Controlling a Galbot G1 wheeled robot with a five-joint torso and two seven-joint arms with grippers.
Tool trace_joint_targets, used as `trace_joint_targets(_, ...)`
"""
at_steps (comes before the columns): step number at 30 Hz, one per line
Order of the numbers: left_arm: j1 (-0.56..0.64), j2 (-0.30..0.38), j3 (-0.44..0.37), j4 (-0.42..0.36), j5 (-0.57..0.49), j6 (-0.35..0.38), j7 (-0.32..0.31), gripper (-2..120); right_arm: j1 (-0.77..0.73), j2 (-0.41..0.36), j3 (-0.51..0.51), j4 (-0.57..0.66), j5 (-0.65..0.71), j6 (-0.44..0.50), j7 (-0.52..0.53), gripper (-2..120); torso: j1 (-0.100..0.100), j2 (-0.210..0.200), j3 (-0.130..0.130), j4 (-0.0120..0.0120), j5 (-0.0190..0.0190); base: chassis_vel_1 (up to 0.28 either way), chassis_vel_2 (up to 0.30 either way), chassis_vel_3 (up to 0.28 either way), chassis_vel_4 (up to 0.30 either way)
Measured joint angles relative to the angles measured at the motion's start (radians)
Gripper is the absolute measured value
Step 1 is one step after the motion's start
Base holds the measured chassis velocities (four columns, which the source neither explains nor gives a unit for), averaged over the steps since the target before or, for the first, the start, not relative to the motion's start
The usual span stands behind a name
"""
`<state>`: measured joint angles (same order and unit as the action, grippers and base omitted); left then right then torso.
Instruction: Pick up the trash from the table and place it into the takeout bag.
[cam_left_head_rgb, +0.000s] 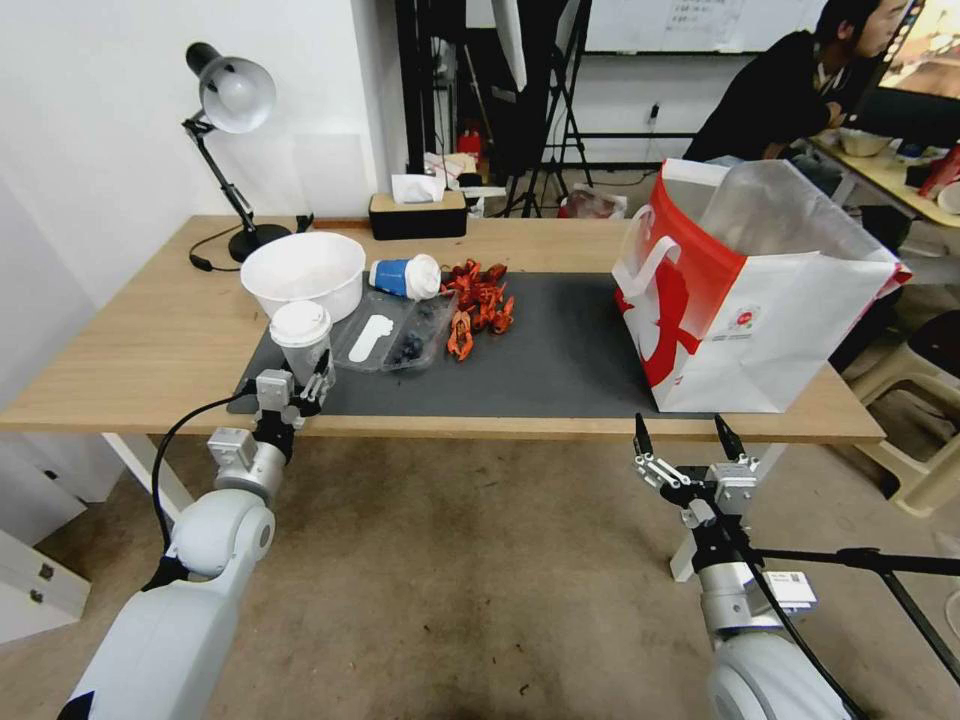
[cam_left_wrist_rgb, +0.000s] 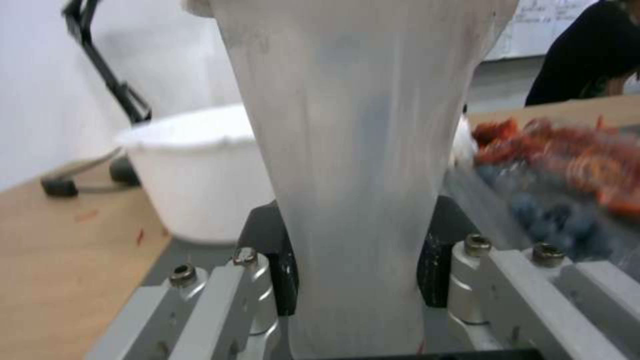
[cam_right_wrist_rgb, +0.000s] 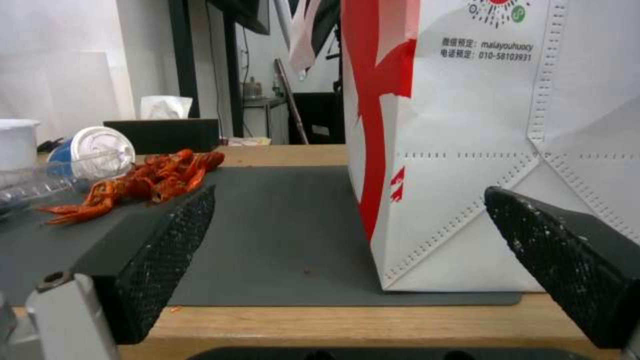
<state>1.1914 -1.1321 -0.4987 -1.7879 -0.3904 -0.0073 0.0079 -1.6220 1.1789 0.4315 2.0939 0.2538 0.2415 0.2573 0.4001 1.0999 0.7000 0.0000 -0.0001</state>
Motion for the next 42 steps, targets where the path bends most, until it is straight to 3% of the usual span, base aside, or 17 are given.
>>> trace_joint_targets(5, -0.013, 0.050, 0.007, -0.073, -0.027, 0.000, 0.008, 34, 0.002, 0.001, 0.000, 0.000, -0.001, 0.000, 0.000, 100, 0.000, 0.000, 0.000, 0.0001, 0.0000, 0.000, 0.000, 0.000, 0.000)
trace_joint_targets(8, -0.038, 0.114, 0.028, -0.118, -0.096, 0.001, 0.035, 35, 0.002, 0.002, 0.000, 0.003, -0.001, -0.001, 0.000, 100, 0.000, 0.000, 0.000, -0.0001, 0.0001, 0.000, 0.000, 0.000, 0.000)
trace_joint_targets(15, -0.116, 0.224, 0.070, -0.136, -0.226, -0.018, 0.113, 35, 0.002, 0.001, 0.000, 0.007, -0.002, -0.005, 0.001, 100, 0.000, 0.000, 0.000, 0.0000, 0.0000, 0.000, 0.000, 0.000, 0.000)
trace_joint_targets(21, -0.260, 0.302, 0.179, -0.109, -0.331, -0.038, 0.154, 21, 0.002, 0.002, 0.000, 0.012, -0.006, -0.013, 0.004, 100, 0.000, 0.000, 0.000, 0.0000, 0.0001, 0.000, 0.000, 0.000, 0.000)
trace_joint_targets(24, -0.290, 0.308, 0.203, -0.099, -0.339, -0.038, 0.155, 23, 0.002, 0.002, 0.001, 0.013, -0.006, -0.015, 0.005, 100, 0.000, 0.000, 0.000, -0.0001, 0.0000, 0.000, 0.000, 0.000, 0.000)
trace_joint_targets(30, -0.480, 0.327, 0.373, -0.034, -0.370, -0.036, 0.145, 34, -0.002, 0.007, 0.007, 0.016, -0.013, -0.017, 0.009, 100, 0.000, 0.000, 0.000, 0.0000, 0.0002, 0.000, 0.000, 0.000, 0.000)
trace_joint_targets(36, -0.616, 0.317, 0.512, 0.012, -0.401, -0.031, 0.132, 36, -0.003, 0.013, 0.010, 0.016, -0.018, -0.018, 0.011, 100, 0.000, 0.000, 0.000, 0.0000, 0.0003, 0.000, 0.000, 0.000, 0.000)
trace_joint_targets(42, -0.709, 0.299, 0.584, 0.043, -0.425, -0.021, 0.126, 37, -0.006, 0.016, 0.013, 0.016, -0.019, -0.018, 0.012, 100, 0.000, 0.000, 0.000, 0.0001, 0.0001, 0.000, 0.000, 0.000, 0.000)
